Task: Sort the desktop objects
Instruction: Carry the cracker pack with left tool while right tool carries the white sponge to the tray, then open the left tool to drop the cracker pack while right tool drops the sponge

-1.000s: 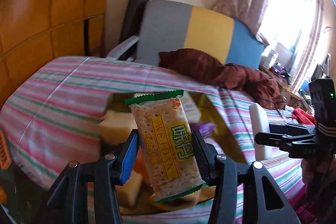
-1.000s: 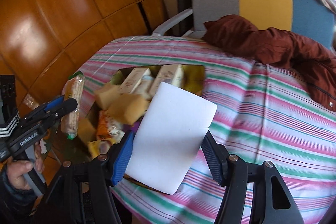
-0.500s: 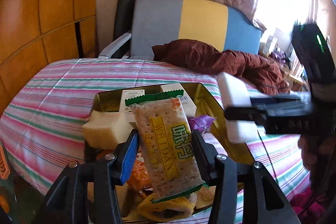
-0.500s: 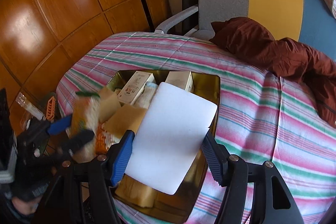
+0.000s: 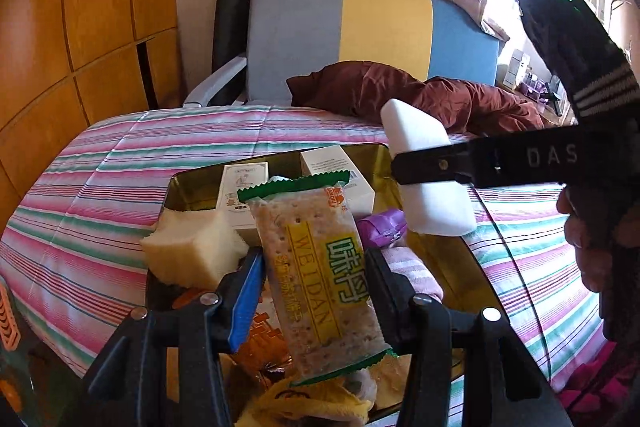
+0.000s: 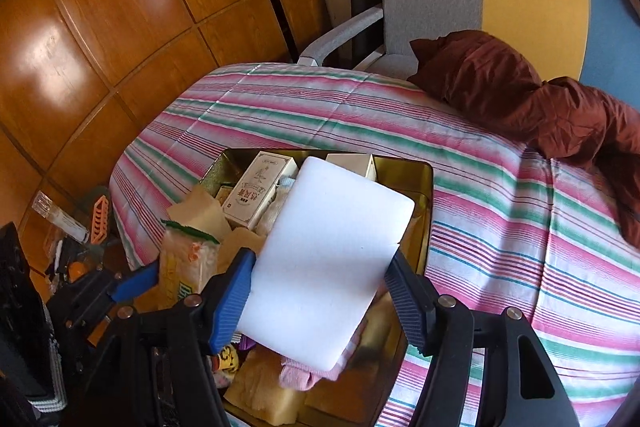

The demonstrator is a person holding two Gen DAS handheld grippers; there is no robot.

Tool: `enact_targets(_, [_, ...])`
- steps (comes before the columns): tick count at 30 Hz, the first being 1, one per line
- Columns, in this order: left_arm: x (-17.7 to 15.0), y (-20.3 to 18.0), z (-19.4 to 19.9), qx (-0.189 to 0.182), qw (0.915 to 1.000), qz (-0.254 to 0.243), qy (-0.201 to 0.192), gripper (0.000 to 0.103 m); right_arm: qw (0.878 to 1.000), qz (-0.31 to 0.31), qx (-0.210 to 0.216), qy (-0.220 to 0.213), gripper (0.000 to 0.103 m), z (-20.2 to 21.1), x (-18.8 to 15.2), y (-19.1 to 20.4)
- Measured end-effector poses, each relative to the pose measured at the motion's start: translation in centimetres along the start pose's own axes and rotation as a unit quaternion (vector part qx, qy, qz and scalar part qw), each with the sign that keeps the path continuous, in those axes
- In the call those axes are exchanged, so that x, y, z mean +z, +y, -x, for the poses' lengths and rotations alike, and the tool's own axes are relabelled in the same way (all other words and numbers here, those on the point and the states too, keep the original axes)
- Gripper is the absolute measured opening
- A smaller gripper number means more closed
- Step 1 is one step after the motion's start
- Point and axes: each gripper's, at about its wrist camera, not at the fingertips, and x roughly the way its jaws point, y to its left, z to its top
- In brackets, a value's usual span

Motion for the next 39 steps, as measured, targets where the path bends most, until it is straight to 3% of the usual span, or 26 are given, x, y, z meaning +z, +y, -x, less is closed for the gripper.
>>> enact_targets(15, [0.0, -1.0, -1.2, 0.001, 0.9999, 0.002, 0.01, 0.051, 1.0, -0.003, 0.014, 0.015, 0.072, -2.1, 0.8, -0.3])
enact_targets(19, [0.0, -0.9, -1.2, 0.002, 0.9999, 0.005, 0.01, 0.059, 1.0, -0.017, 0.018, 0.018, 0.079, -2.3, 0.5, -0.7])
enact_targets(22, [0.0, -0.8, -1.1, 0.005, 0.9999, 0.008, 0.011, 0.065, 0.999, -0.029, 0.024, 0.02, 0.09, -2.4, 0.4, -1.0])
enact_targets(23, [0.0, -0.8, -1.0, 0.007, 0.9999, 0.01, 0.011, 0.067, 0.999, -0.034, 0.028, 0.018, 0.091, -2.4, 0.4, -1.1])
enact_targets(25, [0.2, -0.7, -0.6, 0.01, 0.9998, 0.012, 0.007, 0.08, 0.999, -0.038, 0.028, 0.014, 0.091, -2.2, 0.4, -1.2])
enact_targets(28, [0.4, -0.3, 0.3, 0.012, 0.9997, 0.02, -0.003, 0.083, 0.999, -0.045, 0.026, 0.004, 0.091, -1.4, 0.3, -1.2])
enact_targets(34, [1.1, 0.2, 2.8, 0.034, 0.9985, 0.033, -0.028, 0.083, 0.997, -0.052, -0.009, -0.047, 0.092, 1.8, -0.9, -0.7])
enact_targets(39, [1.7, -0.1, 5.4, 0.057, 0.9956, 0.036, -0.064, 0.083, 0.993, -0.037, -0.071, -0.082, 0.095, 4.0, -3.6, 0.4])
